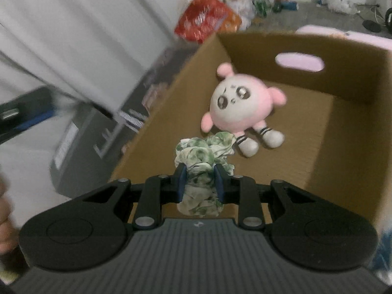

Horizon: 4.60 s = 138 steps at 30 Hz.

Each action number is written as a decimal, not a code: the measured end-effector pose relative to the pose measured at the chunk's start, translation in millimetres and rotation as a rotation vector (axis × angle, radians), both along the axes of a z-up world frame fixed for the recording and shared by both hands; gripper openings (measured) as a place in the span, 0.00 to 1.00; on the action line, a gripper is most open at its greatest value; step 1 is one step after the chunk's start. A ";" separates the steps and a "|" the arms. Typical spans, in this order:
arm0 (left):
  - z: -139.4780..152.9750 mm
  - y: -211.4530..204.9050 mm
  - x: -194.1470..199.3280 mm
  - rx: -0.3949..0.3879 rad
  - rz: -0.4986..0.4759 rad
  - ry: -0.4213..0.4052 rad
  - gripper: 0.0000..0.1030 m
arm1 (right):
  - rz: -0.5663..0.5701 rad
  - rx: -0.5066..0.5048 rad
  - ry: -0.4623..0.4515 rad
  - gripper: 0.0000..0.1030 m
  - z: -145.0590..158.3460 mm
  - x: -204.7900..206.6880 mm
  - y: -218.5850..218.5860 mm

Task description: Organize soft objects

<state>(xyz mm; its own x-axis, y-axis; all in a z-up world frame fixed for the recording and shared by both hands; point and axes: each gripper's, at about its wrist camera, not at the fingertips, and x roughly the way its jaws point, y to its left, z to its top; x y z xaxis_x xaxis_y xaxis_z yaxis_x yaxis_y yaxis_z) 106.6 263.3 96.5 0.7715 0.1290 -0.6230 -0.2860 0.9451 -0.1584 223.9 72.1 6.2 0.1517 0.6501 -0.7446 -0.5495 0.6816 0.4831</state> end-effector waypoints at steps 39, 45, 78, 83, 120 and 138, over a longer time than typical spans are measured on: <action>-28.3 -207.5 -105.3 -0.032 -0.427 -0.116 0.96 | -0.598 0.403 -0.241 0.52 4.7 -203.5 -367.4; -56.4 -287.7 -99.2 -0.019 -0.553 -0.061 0.96 | -0.814 0.356 -0.293 0.52 -21.4 -214.7 -451.5; -137.0 -389.5 -72.6 0.000 -0.616 0.135 0.48 | -0.844 0.164 -0.200 0.20 -95.6 -99.1 -516.6; -137.4 -388.3 -71.8 0.003 -0.618 0.134 0.48 | -0.859 0.207 -0.169 0.19 -95.3 -123.4 -526.4; -186.5 -496.1 -82.0 0.196 -0.975 0.279 0.84 | -0.792 0.686 0.129 0.31 -132.2 -242.6 -533.4; -176.0 -434.0 -53.5 -0.135 -0.823 0.325 0.57 | -0.901 0.713 0.114 0.64 -131.2 -236.2 -539.7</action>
